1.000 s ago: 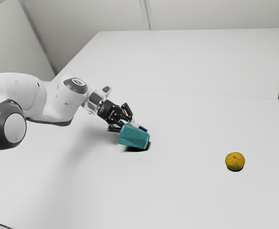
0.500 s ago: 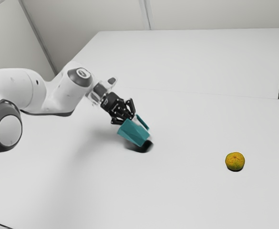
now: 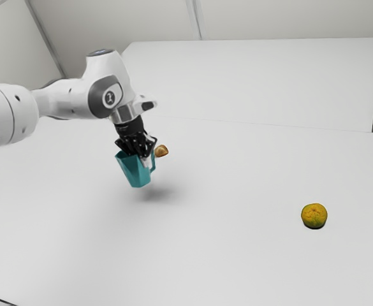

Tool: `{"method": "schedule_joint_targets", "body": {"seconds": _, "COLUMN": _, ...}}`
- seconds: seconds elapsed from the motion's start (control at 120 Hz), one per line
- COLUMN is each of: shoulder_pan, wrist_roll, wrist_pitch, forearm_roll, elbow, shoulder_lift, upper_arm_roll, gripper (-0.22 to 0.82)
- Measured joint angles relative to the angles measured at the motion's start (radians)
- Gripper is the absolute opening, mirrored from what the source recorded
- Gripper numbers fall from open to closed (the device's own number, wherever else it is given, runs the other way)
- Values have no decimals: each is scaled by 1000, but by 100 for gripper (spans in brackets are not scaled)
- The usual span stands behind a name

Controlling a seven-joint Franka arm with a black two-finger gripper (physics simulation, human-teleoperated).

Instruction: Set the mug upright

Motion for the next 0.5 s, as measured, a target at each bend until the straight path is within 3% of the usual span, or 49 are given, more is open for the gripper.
{"method": "schedule_joint_targets", "body": {"seconds": 0.217, "shoulder_pan": -2, "wrist_roll": -31, "wrist_pitch": 124, "forearm_roll": 115, "elbow": -117, "shoulder_lift": -73, "upper_arm_roll": -6, "gripper": -17}}
{"method": "schedule_joint_targets", "body": {"seconds": 0.5, "shoulder_pan": -10, "wrist_roll": -86, "wrist_pitch": 175, "forearm_roll": 136, "elbow": -226, "shoulder_lift": -142, "upper_arm_roll": -22, "gripper": -17}}
